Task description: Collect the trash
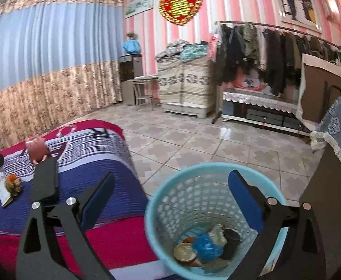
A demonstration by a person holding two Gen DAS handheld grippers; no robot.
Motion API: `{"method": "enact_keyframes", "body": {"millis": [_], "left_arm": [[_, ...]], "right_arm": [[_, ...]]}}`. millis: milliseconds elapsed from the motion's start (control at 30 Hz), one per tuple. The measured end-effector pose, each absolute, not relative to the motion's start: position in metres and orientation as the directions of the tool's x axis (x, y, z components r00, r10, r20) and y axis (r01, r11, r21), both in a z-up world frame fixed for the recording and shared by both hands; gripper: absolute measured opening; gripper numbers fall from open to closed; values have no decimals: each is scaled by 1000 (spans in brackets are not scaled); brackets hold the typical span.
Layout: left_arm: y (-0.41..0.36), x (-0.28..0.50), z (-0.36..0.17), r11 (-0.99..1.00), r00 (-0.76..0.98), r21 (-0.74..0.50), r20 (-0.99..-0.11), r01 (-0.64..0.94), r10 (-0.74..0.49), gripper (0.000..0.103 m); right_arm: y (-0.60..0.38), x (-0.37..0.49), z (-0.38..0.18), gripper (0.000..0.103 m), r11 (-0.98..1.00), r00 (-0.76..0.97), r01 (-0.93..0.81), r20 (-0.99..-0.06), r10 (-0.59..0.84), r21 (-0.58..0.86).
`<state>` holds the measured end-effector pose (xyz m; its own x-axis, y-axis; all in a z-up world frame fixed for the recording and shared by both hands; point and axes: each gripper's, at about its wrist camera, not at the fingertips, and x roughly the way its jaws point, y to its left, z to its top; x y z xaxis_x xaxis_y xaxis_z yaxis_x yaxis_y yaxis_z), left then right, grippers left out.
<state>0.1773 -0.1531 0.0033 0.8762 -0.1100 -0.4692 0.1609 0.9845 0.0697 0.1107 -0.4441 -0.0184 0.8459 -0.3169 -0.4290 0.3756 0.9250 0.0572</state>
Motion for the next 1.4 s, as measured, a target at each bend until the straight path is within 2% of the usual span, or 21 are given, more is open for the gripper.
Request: {"method": "enact_keyframes", "body": {"millis": [633,1067,1233,1400], "left_arm": [[24,162,-30,993,830,87,-547,-75,111,97],[75,165,-59,987,778,85,-608,-135,159,97],[88,175,-60,988,775,51,-615,-143,144,97],[99,177,-56,985,783,81,-598,-151,170,97]], "right_arm": [[-344,134,-23,95,985,881,166,-457,-126,49],[-274,179,-40,95,997,854,16,-520,22,69],[-223,204,-48,95,990,822,-133,-553,133,40],[-168,232,-61,95,964,767,-266,-606,212,0]]}}
